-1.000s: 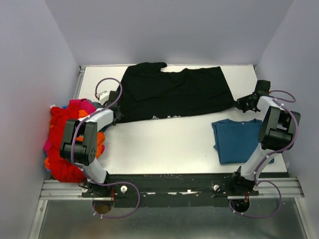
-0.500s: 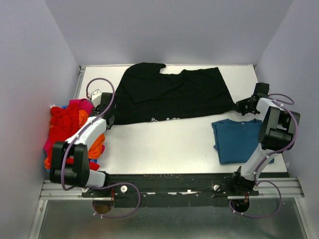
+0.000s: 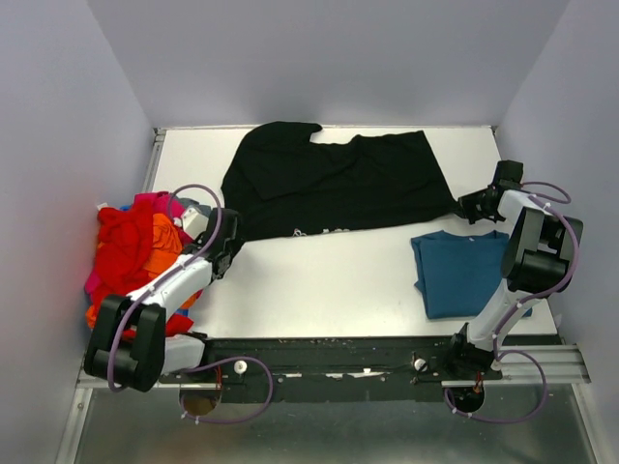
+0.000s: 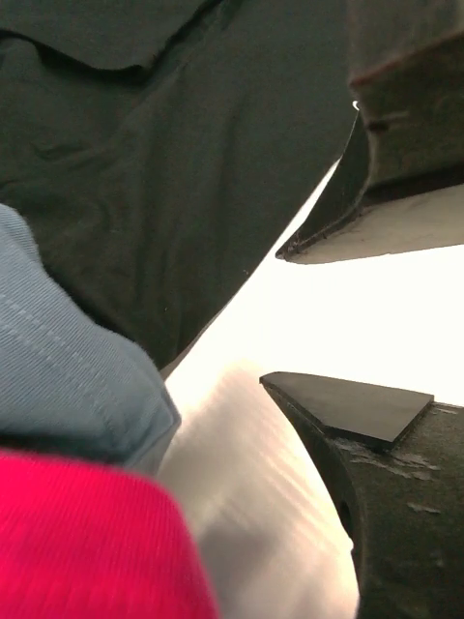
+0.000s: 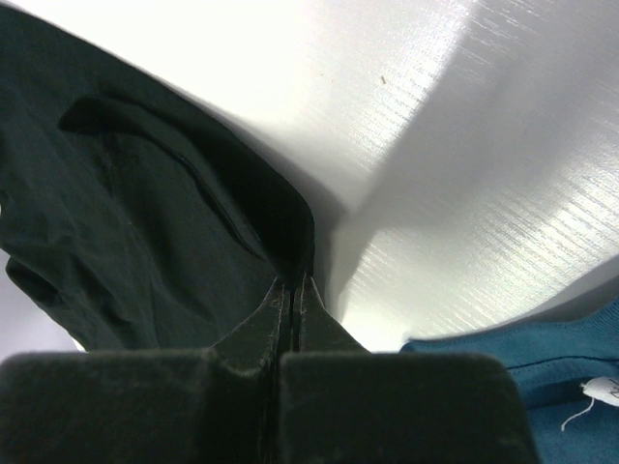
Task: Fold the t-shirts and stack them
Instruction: Fold the flattened tshirt in 1/3 of the way
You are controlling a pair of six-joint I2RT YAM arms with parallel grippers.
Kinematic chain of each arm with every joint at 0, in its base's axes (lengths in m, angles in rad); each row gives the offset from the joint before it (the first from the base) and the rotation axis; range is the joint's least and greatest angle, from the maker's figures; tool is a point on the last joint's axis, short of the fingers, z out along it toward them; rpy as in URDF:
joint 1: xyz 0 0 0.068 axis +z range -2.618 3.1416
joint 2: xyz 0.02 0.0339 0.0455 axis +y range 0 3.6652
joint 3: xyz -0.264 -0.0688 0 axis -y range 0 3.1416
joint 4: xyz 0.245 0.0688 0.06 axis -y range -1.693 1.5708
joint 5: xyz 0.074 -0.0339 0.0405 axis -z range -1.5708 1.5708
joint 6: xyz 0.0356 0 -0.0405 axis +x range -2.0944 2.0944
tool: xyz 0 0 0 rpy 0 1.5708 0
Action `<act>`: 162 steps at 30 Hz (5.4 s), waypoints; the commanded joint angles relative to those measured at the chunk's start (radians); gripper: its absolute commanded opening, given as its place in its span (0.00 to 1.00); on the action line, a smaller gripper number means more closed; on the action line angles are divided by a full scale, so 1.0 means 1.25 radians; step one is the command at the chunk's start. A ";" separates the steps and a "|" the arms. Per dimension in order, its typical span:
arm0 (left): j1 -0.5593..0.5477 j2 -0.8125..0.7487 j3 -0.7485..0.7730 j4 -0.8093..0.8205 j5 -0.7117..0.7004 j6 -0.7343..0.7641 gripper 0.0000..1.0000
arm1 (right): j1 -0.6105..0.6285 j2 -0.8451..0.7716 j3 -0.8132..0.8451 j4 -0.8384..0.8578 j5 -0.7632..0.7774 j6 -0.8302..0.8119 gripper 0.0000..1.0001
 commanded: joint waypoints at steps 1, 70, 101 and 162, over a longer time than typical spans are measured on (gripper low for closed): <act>-0.024 0.079 0.024 0.076 -0.021 -0.106 0.60 | -0.008 -0.007 -0.009 0.013 -0.017 0.004 0.01; 0.022 0.152 0.019 0.109 -0.073 -0.129 0.70 | -0.008 -0.071 -0.052 -0.018 -0.044 0.020 0.01; 0.060 0.161 0.020 0.189 -0.024 -0.150 0.05 | -0.009 -0.065 -0.043 -0.013 -0.070 0.014 0.01; 0.164 0.152 0.958 -0.177 -0.080 0.147 0.00 | -0.057 -0.392 0.386 0.004 -0.164 0.048 0.01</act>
